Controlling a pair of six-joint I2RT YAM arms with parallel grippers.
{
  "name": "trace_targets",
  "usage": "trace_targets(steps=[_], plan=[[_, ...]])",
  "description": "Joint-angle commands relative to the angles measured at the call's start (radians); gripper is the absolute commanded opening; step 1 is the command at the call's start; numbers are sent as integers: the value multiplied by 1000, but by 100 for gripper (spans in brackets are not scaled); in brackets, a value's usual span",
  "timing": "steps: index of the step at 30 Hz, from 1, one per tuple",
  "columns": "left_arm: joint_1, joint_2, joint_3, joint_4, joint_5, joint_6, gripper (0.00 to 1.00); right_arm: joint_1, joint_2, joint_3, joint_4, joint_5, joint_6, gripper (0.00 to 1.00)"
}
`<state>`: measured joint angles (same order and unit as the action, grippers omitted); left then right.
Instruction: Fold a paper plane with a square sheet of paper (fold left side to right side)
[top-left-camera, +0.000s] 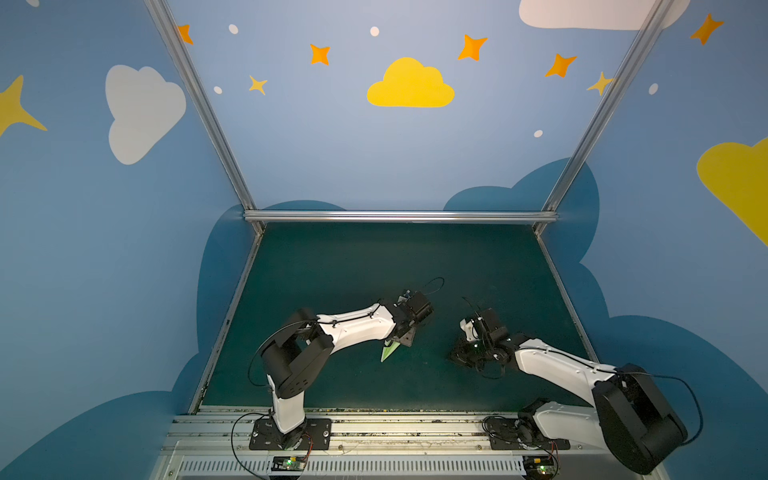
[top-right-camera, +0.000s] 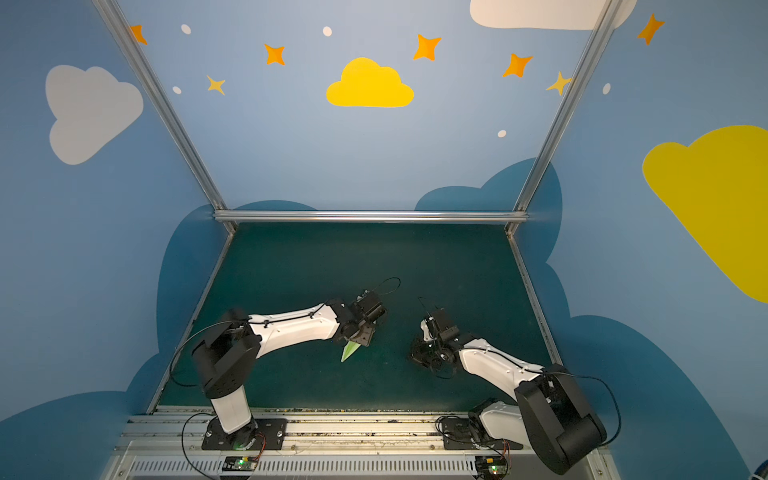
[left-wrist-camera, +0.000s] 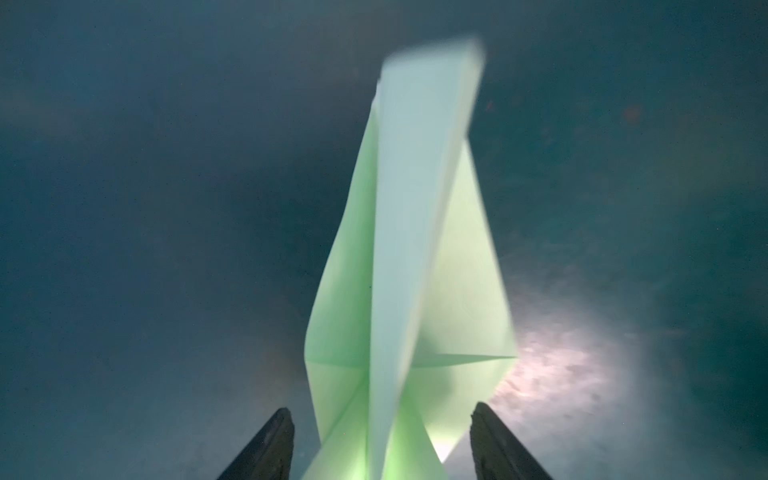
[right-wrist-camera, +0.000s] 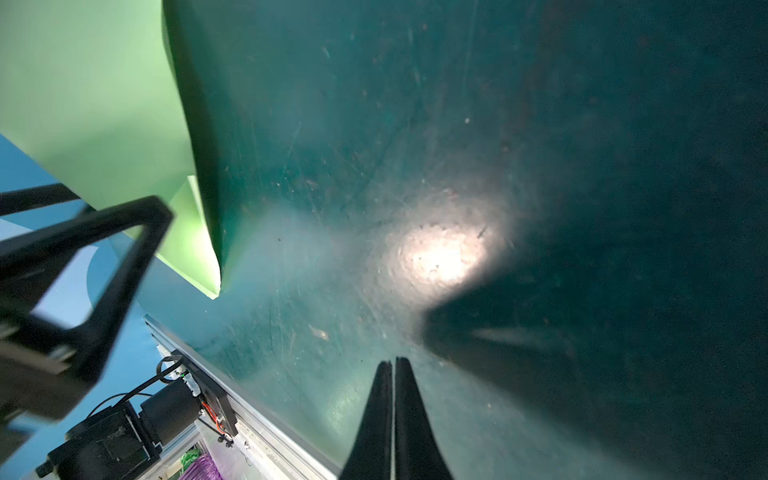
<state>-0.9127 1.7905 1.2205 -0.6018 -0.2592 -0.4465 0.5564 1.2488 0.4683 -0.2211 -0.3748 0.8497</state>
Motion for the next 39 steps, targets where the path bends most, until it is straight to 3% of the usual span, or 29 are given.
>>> trace_targets(steps=[1,10,14,31,39], plan=[[2,-95,51,-35,30,5,73,4,-9,17,-16,14,-15,0],[4,-130,26,14,154,21,68,4,-6,27,-23,20,-15,0],[8,-104,-5,41,138,17,62,3,-10,24,-26,24,-15,0],[54,9,-57,123,137,31,62,2,0,21,-24,30,-15,0],[69,67,-113,178,124,13,72,1,-3,33,-34,30,-20,0]])
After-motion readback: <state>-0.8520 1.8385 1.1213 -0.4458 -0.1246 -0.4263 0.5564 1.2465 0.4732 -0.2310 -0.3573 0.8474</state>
